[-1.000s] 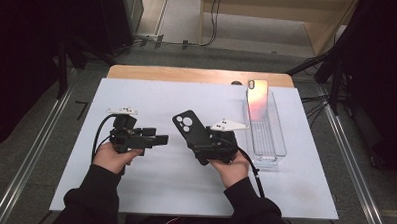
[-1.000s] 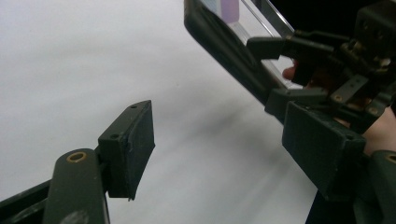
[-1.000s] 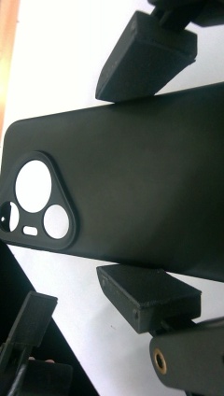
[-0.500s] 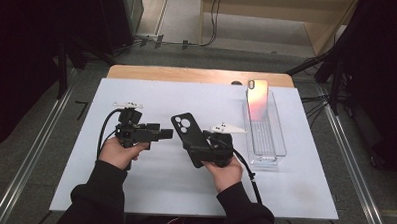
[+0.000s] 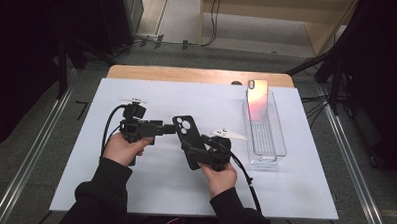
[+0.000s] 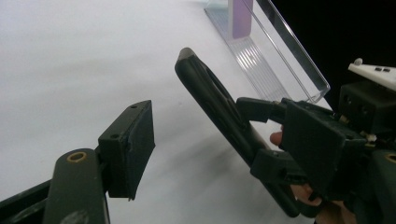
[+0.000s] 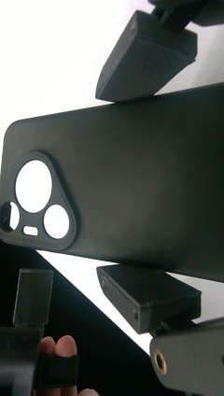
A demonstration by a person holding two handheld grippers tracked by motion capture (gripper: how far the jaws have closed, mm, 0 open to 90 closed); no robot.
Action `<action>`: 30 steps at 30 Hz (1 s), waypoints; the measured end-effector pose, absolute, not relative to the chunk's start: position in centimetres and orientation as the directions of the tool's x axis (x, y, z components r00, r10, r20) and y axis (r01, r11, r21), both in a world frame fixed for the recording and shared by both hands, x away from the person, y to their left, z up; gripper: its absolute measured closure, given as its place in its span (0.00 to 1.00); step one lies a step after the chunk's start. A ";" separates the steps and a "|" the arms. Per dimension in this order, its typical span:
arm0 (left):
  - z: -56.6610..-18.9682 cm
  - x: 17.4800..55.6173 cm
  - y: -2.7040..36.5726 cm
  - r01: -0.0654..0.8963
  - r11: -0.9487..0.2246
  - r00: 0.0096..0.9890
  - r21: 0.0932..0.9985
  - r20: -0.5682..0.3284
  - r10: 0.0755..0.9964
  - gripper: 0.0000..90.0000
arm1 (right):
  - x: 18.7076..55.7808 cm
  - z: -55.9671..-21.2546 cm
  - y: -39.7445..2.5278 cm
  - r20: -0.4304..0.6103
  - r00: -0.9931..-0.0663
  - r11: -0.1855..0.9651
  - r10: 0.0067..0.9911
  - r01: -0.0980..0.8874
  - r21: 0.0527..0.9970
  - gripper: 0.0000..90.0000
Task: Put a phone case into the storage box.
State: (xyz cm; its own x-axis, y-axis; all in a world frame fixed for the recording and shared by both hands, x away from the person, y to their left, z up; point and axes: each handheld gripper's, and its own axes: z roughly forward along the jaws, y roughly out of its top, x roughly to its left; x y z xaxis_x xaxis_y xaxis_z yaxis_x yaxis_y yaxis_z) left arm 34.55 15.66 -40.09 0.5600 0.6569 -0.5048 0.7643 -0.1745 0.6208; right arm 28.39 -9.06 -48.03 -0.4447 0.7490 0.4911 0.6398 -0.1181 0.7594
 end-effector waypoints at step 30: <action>-40.9 37.0 13.5 0.847 -0.057 0.417 0.529 -0.593 0.689 0.51 | 27.5 -49.3 -7.8 0.517 -0.421 -0.206 0.745 0.592 0.779 0.14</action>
